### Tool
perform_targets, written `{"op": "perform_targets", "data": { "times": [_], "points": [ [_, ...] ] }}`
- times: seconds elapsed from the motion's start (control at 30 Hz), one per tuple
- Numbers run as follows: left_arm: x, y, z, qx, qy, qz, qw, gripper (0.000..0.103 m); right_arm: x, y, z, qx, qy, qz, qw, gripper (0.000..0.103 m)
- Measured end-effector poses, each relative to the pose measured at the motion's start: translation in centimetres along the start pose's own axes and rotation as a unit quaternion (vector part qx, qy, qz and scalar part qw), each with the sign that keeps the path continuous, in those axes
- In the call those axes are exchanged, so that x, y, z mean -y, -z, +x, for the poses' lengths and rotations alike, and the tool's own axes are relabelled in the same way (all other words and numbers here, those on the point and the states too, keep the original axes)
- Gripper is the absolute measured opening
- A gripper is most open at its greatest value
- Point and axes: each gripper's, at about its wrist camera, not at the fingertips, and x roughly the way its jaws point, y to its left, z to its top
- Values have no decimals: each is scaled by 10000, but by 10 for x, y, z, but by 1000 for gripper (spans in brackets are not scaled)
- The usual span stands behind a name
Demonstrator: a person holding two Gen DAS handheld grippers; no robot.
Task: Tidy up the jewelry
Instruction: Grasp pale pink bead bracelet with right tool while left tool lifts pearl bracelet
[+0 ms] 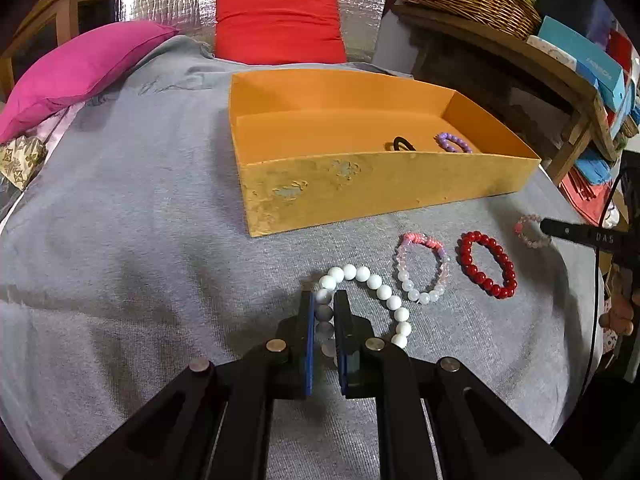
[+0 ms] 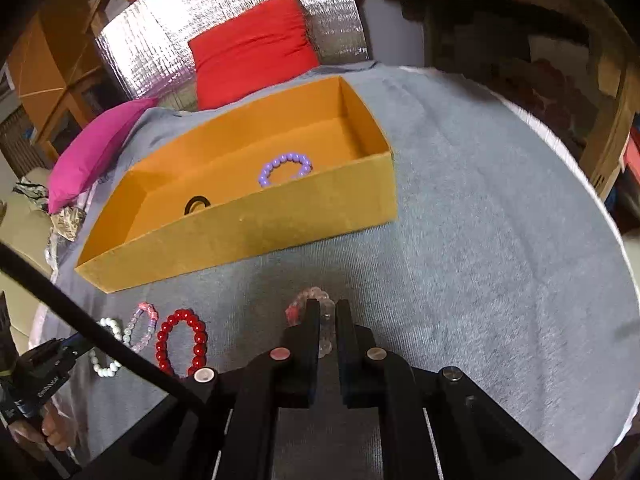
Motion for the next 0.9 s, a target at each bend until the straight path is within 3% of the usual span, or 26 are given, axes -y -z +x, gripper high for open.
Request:
{"op": "perform_targets", "data": {
  "times": [0.27, 0.37, 0.47, 0.53, 0.67, 0.8, 0.83, 0.9],
  "points": [
    [-2, 0, 14, -341, -220, -78, 9991, 11, -2, 2, 16, -404, -52, -26, 9992, 10],
    [-4, 2, 16, -410, -274, -140, 9987, 20, -4, 5, 18, -436, 59, -112, 9990, 10],
    [-2, 4, 16, -400, -378, -42, 9985, 44, -7, 4, 19, -443, 103, -227, 9987, 16],
    [-1, 5, 16, -416, -391, 7, 9984, 44, -13, 7, 20, -425, 220, -402, 9980, 19],
    [0, 6, 17, -407, -367, 44, 9985, 41, -24, 12, 19, -353, 463, -743, 9955, 21],
    [4, 7, 15, -396, -171, 127, 9990, 10, -37, 19, 19, -263, 772, -1158, 9899, 16],
    [5, 7, 15, -395, -147, 140, 9990, 10, -39, 20, 19, -237, 834, -1214, 9888, 10],
    [5, 5, 13, -338, -94, 112, 9993, 10, -37, 20, 17, -199, 780, -1107, 9906, 10]
  ]
}}
